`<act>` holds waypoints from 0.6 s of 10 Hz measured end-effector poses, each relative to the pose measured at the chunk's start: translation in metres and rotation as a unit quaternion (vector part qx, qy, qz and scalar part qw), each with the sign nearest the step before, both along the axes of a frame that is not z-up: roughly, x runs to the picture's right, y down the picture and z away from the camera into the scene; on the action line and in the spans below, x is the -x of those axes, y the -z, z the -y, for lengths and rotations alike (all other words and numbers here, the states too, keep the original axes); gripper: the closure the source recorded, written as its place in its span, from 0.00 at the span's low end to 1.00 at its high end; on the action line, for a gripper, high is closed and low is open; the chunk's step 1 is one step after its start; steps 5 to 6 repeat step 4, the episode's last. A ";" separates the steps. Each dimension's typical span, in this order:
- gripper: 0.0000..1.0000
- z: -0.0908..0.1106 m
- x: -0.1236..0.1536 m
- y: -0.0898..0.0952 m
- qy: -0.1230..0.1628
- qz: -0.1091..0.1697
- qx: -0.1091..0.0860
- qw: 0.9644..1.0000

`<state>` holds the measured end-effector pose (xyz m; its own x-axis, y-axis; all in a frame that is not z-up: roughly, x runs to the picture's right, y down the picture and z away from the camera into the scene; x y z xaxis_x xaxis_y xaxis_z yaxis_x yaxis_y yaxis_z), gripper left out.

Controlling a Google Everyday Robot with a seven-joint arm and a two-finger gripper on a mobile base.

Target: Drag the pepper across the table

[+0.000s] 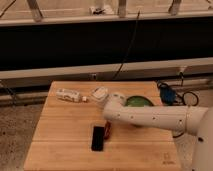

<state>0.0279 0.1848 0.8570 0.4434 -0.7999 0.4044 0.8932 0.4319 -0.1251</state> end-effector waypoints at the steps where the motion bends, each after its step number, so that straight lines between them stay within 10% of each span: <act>1: 0.61 0.004 0.005 -0.002 0.004 0.007 0.001 1.000; 6: 0.62 0.002 -0.003 0.002 0.003 0.002 0.000 1.000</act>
